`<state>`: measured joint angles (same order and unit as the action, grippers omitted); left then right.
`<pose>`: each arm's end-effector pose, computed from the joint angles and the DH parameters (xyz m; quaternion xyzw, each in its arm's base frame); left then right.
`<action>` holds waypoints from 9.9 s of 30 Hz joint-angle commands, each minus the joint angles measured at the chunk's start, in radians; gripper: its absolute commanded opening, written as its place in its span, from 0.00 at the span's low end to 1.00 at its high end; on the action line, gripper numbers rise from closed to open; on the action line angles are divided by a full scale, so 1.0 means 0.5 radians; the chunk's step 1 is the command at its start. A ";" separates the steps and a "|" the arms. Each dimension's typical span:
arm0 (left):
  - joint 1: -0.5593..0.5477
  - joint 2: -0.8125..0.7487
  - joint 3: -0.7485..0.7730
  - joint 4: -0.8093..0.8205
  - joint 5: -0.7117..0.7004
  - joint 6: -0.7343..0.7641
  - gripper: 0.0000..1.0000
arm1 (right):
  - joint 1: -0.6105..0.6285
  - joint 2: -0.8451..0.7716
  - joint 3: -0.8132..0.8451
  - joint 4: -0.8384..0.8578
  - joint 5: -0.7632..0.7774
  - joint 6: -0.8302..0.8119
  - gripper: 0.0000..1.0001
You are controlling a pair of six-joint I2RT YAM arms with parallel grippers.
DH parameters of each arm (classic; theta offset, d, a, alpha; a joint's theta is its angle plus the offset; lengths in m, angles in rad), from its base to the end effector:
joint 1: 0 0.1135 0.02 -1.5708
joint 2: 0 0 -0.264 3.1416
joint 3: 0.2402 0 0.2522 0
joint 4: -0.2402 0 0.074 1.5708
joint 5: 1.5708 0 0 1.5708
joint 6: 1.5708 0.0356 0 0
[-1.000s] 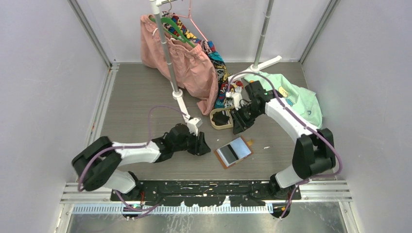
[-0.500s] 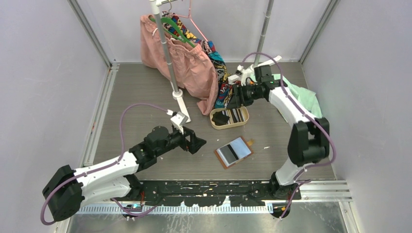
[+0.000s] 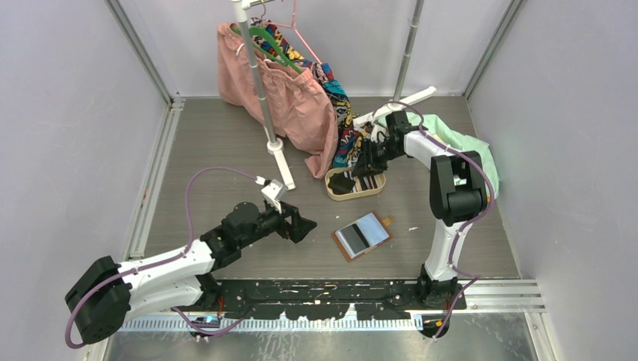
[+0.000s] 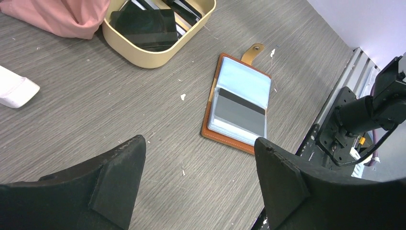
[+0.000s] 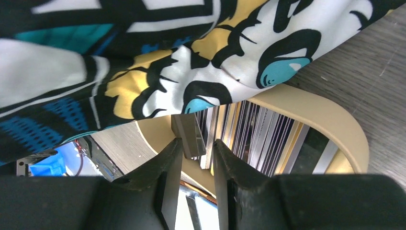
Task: Put the credit cards into the card holder
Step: Pick up the credit card from the storage box, then insert the credit card into the card holder.
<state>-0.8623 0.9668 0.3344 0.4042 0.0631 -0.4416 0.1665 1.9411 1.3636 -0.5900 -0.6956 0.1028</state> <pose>0.1348 -0.1608 0.2096 0.1826 0.7613 -0.3968 0.4792 0.3841 0.0877 0.1829 -0.0976 0.9184 0.3562 0.1418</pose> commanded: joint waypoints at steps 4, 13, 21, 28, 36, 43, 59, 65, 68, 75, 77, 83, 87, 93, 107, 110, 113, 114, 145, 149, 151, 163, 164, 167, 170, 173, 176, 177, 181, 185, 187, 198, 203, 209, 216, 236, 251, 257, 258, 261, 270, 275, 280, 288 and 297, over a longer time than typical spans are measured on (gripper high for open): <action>0.020 0.054 0.018 0.182 0.007 -0.007 0.83 | 0.005 0.051 0.048 0.007 -0.110 0.037 0.32; 0.028 0.082 0.012 0.201 0.036 -0.016 0.82 | 0.043 0.098 0.039 -0.028 -0.111 0.001 0.29; 0.034 0.064 -0.011 0.210 0.036 -0.028 0.82 | 0.067 0.106 0.034 -0.038 -0.129 -0.014 0.25; 0.033 0.074 -0.014 0.265 0.075 -0.086 0.82 | 0.077 0.066 0.039 -0.047 -0.149 -0.015 0.06; 0.039 0.112 -0.073 0.535 0.163 -0.321 0.81 | -0.029 -0.225 -0.075 0.009 -0.261 0.009 0.01; 0.043 0.213 -0.083 0.854 0.208 -0.589 0.80 | -0.123 -0.410 -0.187 0.049 -0.494 0.066 0.01; 0.044 0.812 -0.139 1.971 -0.014 -1.251 0.72 | -0.163 -0.941 -0.676 0.624 -1.283 0.407 0.01; 0.040 0.965 0.001 2.054 -0.020 -1.258 0.69 | -0.106 -1.064 -0.714 0.709 -1.336 0.446 0.01; 0.040 0.981 0.063 2.054 -0.039 -1.250 0.68 | -0.068 -1.105 -0.721 0.705 -1.354 0.424 0.01; 0.043 1.001 0.136 2.054 -0.013 -1.266 0.57 | 0.017 -1.123 -0.668 0.514 -1.409 0.229 0.01; 0.043 0.997 0.138 2.054 -0.016 -1.267 0.53 | 0.036 -1.128 -0.637 0.382 -1.425 0.101 0.01; 0.051 0.980 0.150 2.054 0.017 -1.267 0.29 | 0.079 -1.133 -0.637 0.327 -1.395 0.027 0.01; 0.075 0.961 0.146 2.054 0.101 -1.243 0.00 | 0.090 -1.145 -0.639 0.276 -1.319 -0.047 0.01; 0.137 0.891 0.068 1.915 0.335 -1.139 0.00 | 0.089 -1.178 -0.400 -0.467 -0.897 -0.889 0.48; 0.122 0.506 0.522 0.206 1.253 -0.146 0.00 | 0.387 -1.348 -0.651 -0.625 -0.694 -1.798 0.81; 0.104 0.534 0.592 0.176 1.312 -0.091 0.00 | 0.467 -1.315 -0.655 -0.613 -0.716 -1.780 0.78; 0.093 0.574 0.643 0.169 1.349 -0.068 0.00 | 0.516 -1.311 -0.671 -0.574 -0.782 -1.743 0.65; 0.088 0.586 0.653 0.175 1.352 -0.068 0.00 | 0.526 -1.302 -0.670 -0.570 -0.808 -1.732 0.60; 0.085 0.546 0.284 0.952 1.211 -0.400 0.32 | 0.586 -1.213 -0.569 -0.775 -0.884 -1.783 0.01; 0.085 0.605 0.300 1.001 1.243 -0.428 0.12 | 0.587 -1.211 -0.570 -0.772 -0.885 -1.780 0.01; 0.085 0.642 0.309 1.027 1.275 -0.453 0.01 | 0.587 -1.212 -0.572 -0.769 -0.881 -1.779 0.01; 0.148 0.566 0.212 0.564 1.061 -0.562 0.00 | 0.367 -1.435 -0.805 -0.647 0.203 -2.253 0.51; 0.150 0.565 0.208 0.526 1.046 -0.577 0.00 | 0.367 -1.454 -0.897 -0.647 0.332 -2.420 0.55; 0.151 0.582 0.194 0.537 1.036 -0.631 0.00 | 0.366 -1.491 -1.072 -0.707 0.542 -2.913 0.72; 0.150 0.626 0.193 0.565 1.030 -0.641 0.00 | 0.371 -1.461 -1.129 -0.706 0.572 -3.012 0.81; 0.149 0.684 0.186 0.633 1.038 -0.668 0.00 | 0.391 -1.417 -1.163 -0.684 0.620 -3.046 0.87; 0.150 0.749 0.161 0.763 1.038 -0.729 0.00 | 0.409 -1.357 -1.203 -0.620 0.713 -3.030 0.89; 0.149 0.780 0.153 0.812 1.042 -0.757 0.00 | 0.413 -1.312 -1.204 -0.603 0.751 -3.005 0.89; 0.150 0.876 0.134 1.004 1.057 -0.851 0.00 | 0.428 -1.184 -1.178 -0.570 0.799 -2.903 0.83; 0.150 0.933 0.116 1.093 1.069 -0.886 0.00 | 0.462 -1.115 -1.194 -0.473 0.877 -2.825 0.79; 0.151 0.944 0.106 1.101 1.062 -0.884 0.00 | 0.476 -1.082 -1.196 -0.459 0.898 -2.809 0.76; 0.151 1.214 0.041 1.491 0.956 -1.110 0.00 | 0.618 -1.029 -1.155 -0.479 0.787 -2.539 0.59; 0.150 1.398 0.029 1.716 0.936 -1.220 0.00 | 0.728 -1.029 -1.088 -0.527 0.654 -2.389 0.54; 0.149 1.438 0.029 1.683 0.867 -1.271 0.00 | 0.732 -1.102 -1.018 -0.544 0.586 -2.272 0.56; 0.108 1.291 -0.023 1.302 0.621 -1.456 0.00 | 0.610 -1.306 -1.051 -0.494 0.536 -2.324 0.59; -0.184 1.143 0.167 0.551 0.053 -1.645 0.00 | 0.842 -1.061 -1.159 -0.463 0.706 -2.554 0.51; -0.377 1.252 0.171 0.581 -0.356 -1.802 0.00 | 0.844 -1.057 -1.142 -0.477 0.720 -2.521 0.52; -0.426 1.305 0.191 0.629 -0.442 -1.825 0.00 | 0.845 -1.058 -1.138 -0.482 0.717 -2.512 0.52; -0.434 1.316 0.197 0.642 -0.448 -1.831 0.00 | 0.845 -1.060 -1.141 -0.485 0.717 -2.511 0.52; -0.449 1.344 0.196 0.697 -0.454 -1.843 0.00 | 0.843 -1.052 -1.140 -0.487 0.716 -2.510 0.52; -0.456 1.384 0.202 0.738 -0.447 -1.851 0.00 | 0.845 -0.999 -1.118 -0.513 0.749 -2.495 0.52; -0.456 1.427 0.209 0.781 -0.435 -1.862 0.00 | 0.834 -1.047 -1.104 -0.509 0.783 -2.467 0.52; -0.456 1.418 0.200 0.787 -0.436 -1.863 0.00 | 0.748 -1.110 -1.098 -0.549 0.773 -2.488 0.53; -0.455 1.439 0.209 0.793 -0.406 -1.871 0.00 | 0.687 -1.122 -1.116 -0.582 0.776 -2.513 0.52; -0.452 1.472 0.218 0.817 -0.376 -1.877 0.00 | 0.685 -1.068 -1.115 -0.638 0.705 -2.538 0.52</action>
<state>-1.0855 1.6844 0.4225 0.7975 -0.1204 -1.3880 0.5125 1.4147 0.7815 -0.8810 -0.3077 -1.1496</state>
